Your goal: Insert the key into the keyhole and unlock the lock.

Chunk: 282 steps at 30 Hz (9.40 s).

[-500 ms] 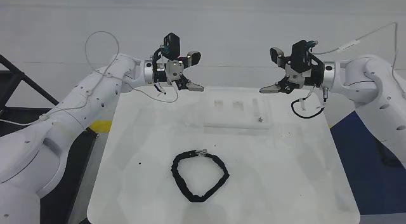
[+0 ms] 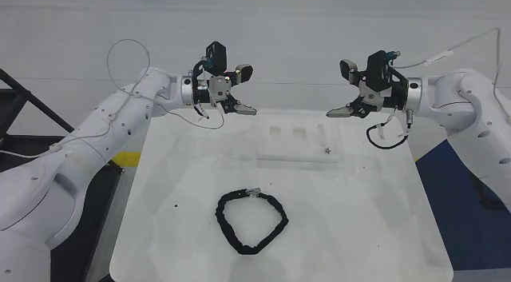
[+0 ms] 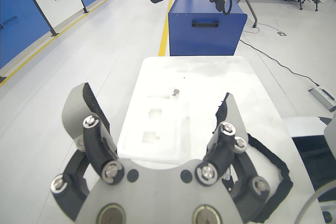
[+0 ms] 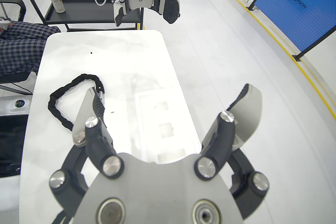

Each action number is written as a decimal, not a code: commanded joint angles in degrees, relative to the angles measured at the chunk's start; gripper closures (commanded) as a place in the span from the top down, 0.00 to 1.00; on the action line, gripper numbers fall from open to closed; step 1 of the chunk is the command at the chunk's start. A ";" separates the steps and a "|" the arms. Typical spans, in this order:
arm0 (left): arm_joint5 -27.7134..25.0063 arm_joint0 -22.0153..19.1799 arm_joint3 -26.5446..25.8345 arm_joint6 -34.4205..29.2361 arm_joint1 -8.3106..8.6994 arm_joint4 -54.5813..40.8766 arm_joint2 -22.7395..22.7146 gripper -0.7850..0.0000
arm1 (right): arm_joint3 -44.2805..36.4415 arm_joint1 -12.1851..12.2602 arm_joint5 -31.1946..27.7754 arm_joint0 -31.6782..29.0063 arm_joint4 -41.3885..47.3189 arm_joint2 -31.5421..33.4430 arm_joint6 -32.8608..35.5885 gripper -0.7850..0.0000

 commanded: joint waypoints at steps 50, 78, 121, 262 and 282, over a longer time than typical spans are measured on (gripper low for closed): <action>0.00 0.00 0.00 0.00 0.00 0.00 0.00 1.00 | 5.00 -3.53 40.31 -9.96 28.20 -4.16 36.85 1.00; 0.00 0.00 0.00 0.00 0.00 0.00 0.00 1.00 | 10.45 -7.06 43.89 -9.72 32.28 -6.59 35.98 1.00; 0.00 0.00 0.00 0.00 0.00 0.00 0.00 1.00 | 18.76 -16.16 56.02 -4.52 17.18 -13.56 40.86 0.53; 0.00 11.37 -14.24 -5.71 4.53 11.68 0.00 1.00 | -10.70 -11.02 43.77 -32.26 43.89 28.60 36.22 0.00; 0.00 19.14 -11.65 -7.01 3.50 21.65 0.00 1.00 | -10.70 -11.02 43.77 -32.26 43.89 28.60 36.22 0.00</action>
